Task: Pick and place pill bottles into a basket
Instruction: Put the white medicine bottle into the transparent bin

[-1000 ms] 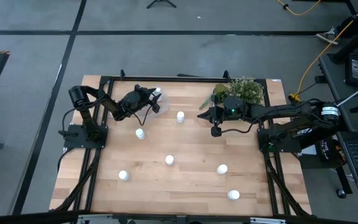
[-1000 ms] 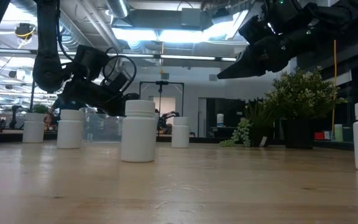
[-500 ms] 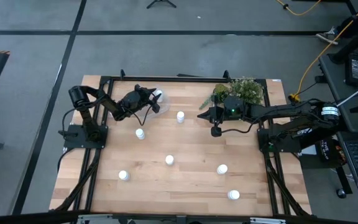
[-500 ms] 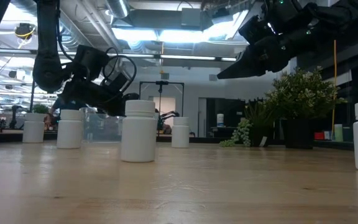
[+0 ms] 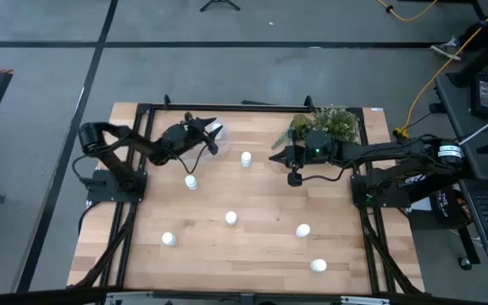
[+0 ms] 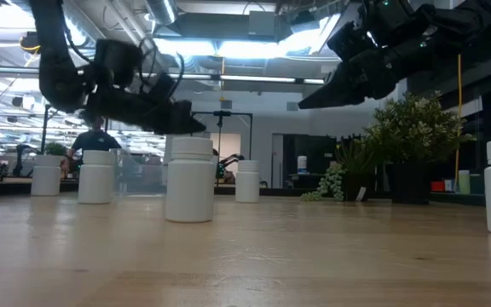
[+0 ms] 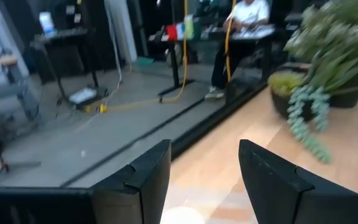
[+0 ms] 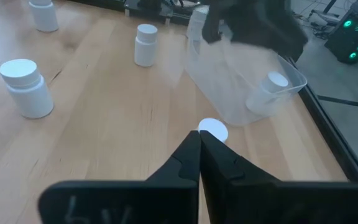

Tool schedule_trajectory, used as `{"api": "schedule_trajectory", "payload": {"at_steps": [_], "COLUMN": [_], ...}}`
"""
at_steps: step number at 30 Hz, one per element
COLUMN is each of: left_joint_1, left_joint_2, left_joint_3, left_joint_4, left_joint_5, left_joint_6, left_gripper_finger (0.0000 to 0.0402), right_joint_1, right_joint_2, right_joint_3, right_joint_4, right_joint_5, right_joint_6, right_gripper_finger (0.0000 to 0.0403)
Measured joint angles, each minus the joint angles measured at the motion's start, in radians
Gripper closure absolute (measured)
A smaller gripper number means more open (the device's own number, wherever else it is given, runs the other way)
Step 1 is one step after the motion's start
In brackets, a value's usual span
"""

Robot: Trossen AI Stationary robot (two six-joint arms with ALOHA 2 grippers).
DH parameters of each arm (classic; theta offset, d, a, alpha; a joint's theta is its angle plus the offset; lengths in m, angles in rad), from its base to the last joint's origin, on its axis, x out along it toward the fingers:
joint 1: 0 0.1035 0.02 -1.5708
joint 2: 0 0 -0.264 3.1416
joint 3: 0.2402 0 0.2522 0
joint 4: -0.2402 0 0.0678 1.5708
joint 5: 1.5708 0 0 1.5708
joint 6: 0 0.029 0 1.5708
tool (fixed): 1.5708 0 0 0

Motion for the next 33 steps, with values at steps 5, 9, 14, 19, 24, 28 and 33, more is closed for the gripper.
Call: {"api": "schedule_trajectory", "payload": {"at_steps": [5,9,14,19,24,28,33], "left_joint_1": [-0.054,-0.102,-0.173,-0.243,-0.309,-0.343,-0.362], "left_joint_2": [-0.109,-0.226,-0.401,-0.557,-0.672,-0.725,-0.723], "left_joint_3": [0.0,0.0,0.0,0.0,0.0,0.0,0.001], "left_joint_4": [-0.043,-0.196,-0.414,-0.64,-0.791,-0.815,-0.798], "left_joint_5": [-0.005,-0.016,-0.041,-0.026,-0.027,-0.011,0.055], "left_joint_6": [0.085,0.156,0.153,0.122,0.087,0.038,-0.024], "left_gripper_finger": [0.0219,0.0223,0.0226,0.0225,0.0228,0.0226,0.0228], "right_joint_1": [0.0,0.0,0.0,0.0,0.0,0.0,0.0], "right_joint_2": [0.0,0.0,0.0,0.0,0.0,0.0,0.0], "right_joint_3": [0.0,0.0,0.0,0.0,0.0,0.0,0.0], "right_joint_4": [-0.002,-0.002,-0.002,-0.001,-0.001,-0.001,0.002], "right_joint_5": [0.0,0.0,0.0,0.0,0.0,0.0,0.0], "right_joint_6": [0.0,0.001,0.001,0.001,0.023,0.024,0.024], "right_gripper_finger": [0.0394,0.0387,0.0385,0.0384,0.0384,0.0384,0.0384]}}
